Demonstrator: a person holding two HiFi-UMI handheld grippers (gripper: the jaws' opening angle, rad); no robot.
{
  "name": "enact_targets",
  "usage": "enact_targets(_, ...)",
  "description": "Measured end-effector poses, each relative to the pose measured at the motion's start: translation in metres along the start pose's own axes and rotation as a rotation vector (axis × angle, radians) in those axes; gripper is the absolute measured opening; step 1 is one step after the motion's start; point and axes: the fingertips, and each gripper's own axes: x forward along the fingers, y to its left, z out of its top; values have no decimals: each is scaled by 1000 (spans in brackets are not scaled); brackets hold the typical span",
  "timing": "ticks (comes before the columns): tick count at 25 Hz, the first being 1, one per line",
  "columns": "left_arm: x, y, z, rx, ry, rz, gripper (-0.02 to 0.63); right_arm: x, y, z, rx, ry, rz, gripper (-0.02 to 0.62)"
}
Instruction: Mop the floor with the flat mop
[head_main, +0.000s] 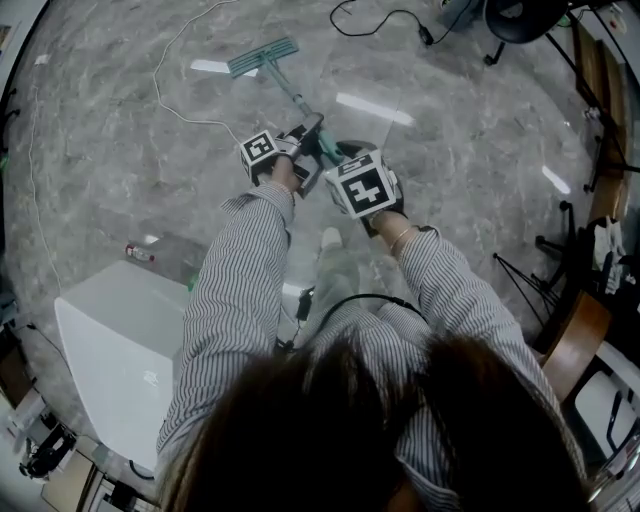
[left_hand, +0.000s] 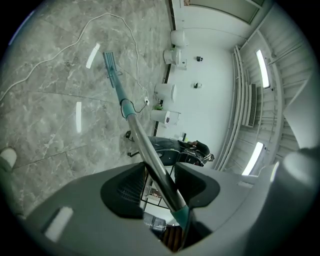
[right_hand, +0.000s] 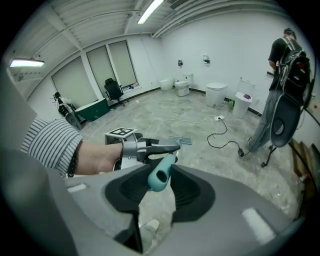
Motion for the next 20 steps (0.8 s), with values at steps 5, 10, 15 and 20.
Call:
enact_targets(5,-15,15,-41,23,71,41,187,-19,10,-40,8,14,-2,124)
enact_targets(10,-33,40,-104,29,45,72,181,-50,13,-103,81,21,-2,124)
enact_targets(15,-53,58,-189,48,65,85,179,-103,16,-172,114,-12,4,123)
enact_targets(20,-71,77,-294,28,18,47,178,-173,13,-254,129,-70,33,123)
